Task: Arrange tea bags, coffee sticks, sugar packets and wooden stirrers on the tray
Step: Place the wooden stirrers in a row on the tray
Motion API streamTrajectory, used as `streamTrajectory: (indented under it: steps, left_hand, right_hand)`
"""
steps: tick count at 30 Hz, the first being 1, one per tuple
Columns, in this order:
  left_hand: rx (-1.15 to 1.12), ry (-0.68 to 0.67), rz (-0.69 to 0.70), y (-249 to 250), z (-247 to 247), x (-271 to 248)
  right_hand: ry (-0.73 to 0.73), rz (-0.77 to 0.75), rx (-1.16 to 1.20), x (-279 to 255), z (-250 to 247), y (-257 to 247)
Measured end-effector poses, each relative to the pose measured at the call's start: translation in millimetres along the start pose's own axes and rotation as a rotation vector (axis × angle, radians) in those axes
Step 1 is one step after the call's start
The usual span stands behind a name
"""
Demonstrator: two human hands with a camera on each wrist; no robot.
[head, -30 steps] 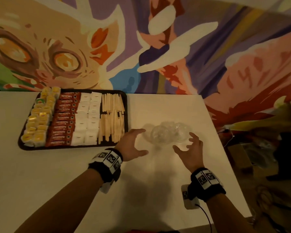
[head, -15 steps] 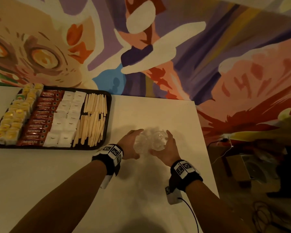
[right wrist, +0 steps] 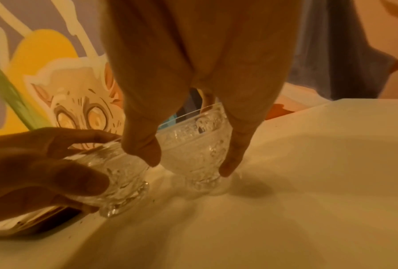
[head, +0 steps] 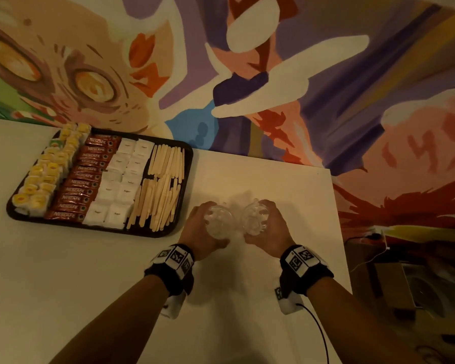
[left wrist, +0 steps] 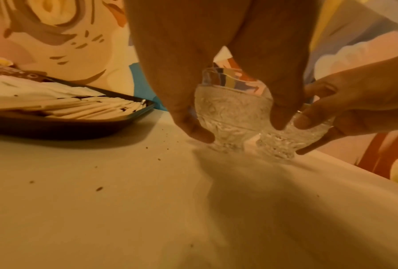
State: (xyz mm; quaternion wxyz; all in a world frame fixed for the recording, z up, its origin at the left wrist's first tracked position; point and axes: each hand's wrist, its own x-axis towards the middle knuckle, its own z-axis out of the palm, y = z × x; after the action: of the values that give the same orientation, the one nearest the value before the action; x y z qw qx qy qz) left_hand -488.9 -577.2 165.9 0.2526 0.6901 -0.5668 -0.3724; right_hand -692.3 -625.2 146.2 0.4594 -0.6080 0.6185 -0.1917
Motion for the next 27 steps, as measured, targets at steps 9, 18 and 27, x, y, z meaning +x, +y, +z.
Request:
streamTrajectory:
  steps: [9,18,27]
  left_hand:
    - [0.090,0.173,-0.171,-2.5,-17.4,40.8]
    - [-0.032,0.282,-0.329,-1.0,-20.4,89.1]
    - [0.026,0.289,-0.306,1.2,-14.7,104.4]
  right_hand:
    - [-0.182,-0.108,-0.213,90.0,-2.4,-57.6]
    - [-0.267,-0.212,-0.385,164.9,8.8,-98.7]
    - [-0.360,-0.230,-0.385,202.2,20.3,-111.9]
